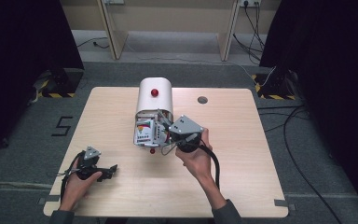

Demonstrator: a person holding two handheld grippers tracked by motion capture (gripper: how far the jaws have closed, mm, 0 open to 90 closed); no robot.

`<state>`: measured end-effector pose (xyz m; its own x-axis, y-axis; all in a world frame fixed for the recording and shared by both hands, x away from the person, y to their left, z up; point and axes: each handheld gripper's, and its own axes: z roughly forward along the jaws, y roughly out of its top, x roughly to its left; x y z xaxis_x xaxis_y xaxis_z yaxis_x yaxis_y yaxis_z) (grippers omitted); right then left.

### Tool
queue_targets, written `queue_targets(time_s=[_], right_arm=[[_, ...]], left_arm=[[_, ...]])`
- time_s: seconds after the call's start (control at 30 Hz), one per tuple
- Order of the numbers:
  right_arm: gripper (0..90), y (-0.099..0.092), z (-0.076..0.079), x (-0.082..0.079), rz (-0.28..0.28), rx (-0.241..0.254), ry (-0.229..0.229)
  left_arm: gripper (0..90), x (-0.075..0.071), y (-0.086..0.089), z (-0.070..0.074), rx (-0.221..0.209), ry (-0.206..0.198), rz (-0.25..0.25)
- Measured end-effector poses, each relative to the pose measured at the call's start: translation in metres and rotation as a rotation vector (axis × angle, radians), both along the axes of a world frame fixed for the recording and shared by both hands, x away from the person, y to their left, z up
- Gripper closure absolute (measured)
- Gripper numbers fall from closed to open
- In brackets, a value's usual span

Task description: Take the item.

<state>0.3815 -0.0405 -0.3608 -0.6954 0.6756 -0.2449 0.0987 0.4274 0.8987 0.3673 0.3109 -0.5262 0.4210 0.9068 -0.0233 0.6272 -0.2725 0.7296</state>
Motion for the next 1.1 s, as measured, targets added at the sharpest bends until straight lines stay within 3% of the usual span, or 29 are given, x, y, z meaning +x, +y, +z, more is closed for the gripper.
queue_targets(time_s=[0.53, 1.1], right_arm=[[85.2, -0.037, 0.004, -0.001, -0.047, 0.034, -0.02], [85.3, -0.09, -0.019, -0.008, -0.13, 0.072, -0.014]], left_arm=[[0.0, 0.0, 0.0, 0.0, 0.0, -0.001, 0.0], [0.0, 0.0, 0.0, 0.0, 0.0, 0.001, 0.0]])
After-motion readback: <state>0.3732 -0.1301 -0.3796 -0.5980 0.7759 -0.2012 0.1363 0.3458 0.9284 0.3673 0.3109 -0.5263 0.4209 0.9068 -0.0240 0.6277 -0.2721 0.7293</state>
